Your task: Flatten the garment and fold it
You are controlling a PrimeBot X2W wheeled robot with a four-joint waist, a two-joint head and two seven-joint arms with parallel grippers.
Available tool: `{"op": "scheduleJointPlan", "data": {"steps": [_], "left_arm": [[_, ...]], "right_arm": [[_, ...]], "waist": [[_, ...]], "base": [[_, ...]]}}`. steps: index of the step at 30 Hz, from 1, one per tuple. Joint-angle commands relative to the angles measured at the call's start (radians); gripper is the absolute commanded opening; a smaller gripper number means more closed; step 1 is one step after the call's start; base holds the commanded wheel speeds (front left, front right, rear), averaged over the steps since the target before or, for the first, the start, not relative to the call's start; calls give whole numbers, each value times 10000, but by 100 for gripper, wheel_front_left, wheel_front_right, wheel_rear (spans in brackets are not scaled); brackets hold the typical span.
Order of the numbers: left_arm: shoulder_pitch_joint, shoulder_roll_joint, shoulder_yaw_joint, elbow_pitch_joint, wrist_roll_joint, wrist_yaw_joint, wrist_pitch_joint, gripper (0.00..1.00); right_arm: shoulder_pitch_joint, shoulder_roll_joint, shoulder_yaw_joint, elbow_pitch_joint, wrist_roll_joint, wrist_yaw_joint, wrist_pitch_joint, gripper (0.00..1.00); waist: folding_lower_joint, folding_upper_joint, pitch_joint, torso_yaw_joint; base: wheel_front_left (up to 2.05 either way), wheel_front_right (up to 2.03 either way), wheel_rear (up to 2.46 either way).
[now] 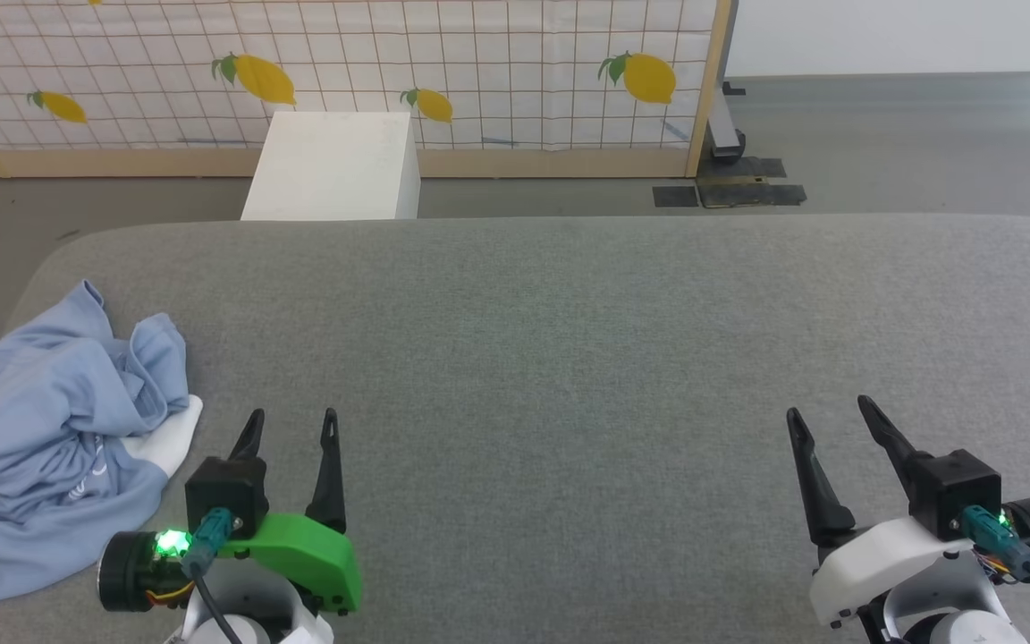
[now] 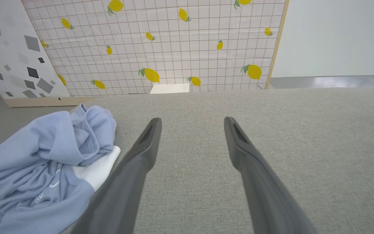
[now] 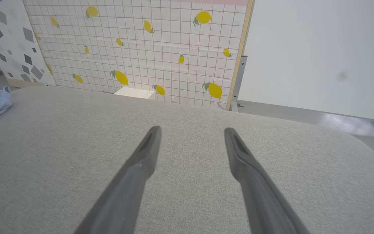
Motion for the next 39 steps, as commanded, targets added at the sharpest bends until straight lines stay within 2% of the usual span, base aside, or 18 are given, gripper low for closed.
{"op": "scheduleJointPlan", "data": {"steps": [1,18,39], "left_arm": [[-185,-1,-56,98,-97,95,-98,100],[-385,72,-327,469,-343,289,-455,100],[-531,228,-647,862,-686,550,-890,100]], "right_arm": [[-122,3,-12,51,47,-3,-110,100],[-219,7,-34,222,105,-5,-413,100],[-260,11,-115,364,148,-8,-719,100]], "waist": [[0,0,-5,70],[0,0,-11,964],[0,0,-63,2545]], "base": [[0,0,0],[0,0,0],[0,0,0]]}}
